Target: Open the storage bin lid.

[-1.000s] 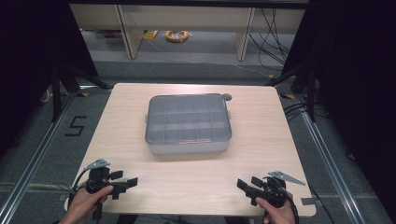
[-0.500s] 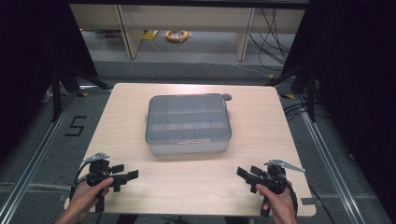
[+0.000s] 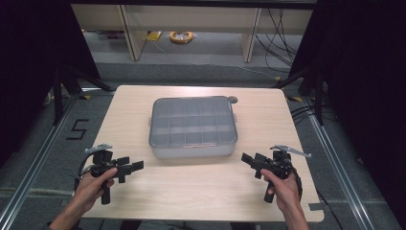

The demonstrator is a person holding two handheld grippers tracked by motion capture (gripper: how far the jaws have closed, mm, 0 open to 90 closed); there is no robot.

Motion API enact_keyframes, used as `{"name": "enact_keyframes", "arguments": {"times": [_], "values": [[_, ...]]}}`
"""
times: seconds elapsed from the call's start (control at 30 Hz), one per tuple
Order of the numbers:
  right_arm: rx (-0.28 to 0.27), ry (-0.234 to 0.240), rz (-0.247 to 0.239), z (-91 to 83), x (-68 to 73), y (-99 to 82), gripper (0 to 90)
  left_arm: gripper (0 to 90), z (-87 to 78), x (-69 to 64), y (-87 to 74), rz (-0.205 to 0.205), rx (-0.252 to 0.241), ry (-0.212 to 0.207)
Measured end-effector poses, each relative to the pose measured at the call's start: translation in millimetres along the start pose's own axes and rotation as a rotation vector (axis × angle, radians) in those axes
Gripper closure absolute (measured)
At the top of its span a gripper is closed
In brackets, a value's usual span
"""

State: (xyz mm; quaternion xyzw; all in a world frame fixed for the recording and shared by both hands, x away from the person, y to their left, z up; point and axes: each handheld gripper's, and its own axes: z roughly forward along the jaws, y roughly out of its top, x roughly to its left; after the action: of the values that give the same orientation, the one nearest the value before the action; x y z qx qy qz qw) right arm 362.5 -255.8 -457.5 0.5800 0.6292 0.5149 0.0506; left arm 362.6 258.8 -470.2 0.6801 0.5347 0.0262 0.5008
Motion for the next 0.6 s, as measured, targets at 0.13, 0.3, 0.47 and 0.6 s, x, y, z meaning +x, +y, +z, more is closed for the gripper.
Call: {"name": "enact_keyframes", "arguments": {"times": [0.13, 0.3, 0.47, 0.6], "values": [[0.000, -0.008, 0.008, 6.3, 1.4, 9.4, 28.6, 15.1, 3.2, 0.7, 9.0, 0.001, 0.002, -0.012], [-0.008, -0.011, 0.011, 13.6, -0.4, 20.2, 30.0, 15.2, 7.9, 1.3, 20.3, -0.002, -0.012, 0.002], [-0.027, -0.005, -0.010, 20.6, -5.1, 31.0, 31.6, 15.8, 12.4, 4.0, 34.3, -0.022, -0.024, 0.002], [-0.025, -0.004, 0.015, 26.3, -7.0, 38.8, 33.9, 16.9, 19.7, 4.8, 43.1, -0.023, -0.029, 0.011]]}}
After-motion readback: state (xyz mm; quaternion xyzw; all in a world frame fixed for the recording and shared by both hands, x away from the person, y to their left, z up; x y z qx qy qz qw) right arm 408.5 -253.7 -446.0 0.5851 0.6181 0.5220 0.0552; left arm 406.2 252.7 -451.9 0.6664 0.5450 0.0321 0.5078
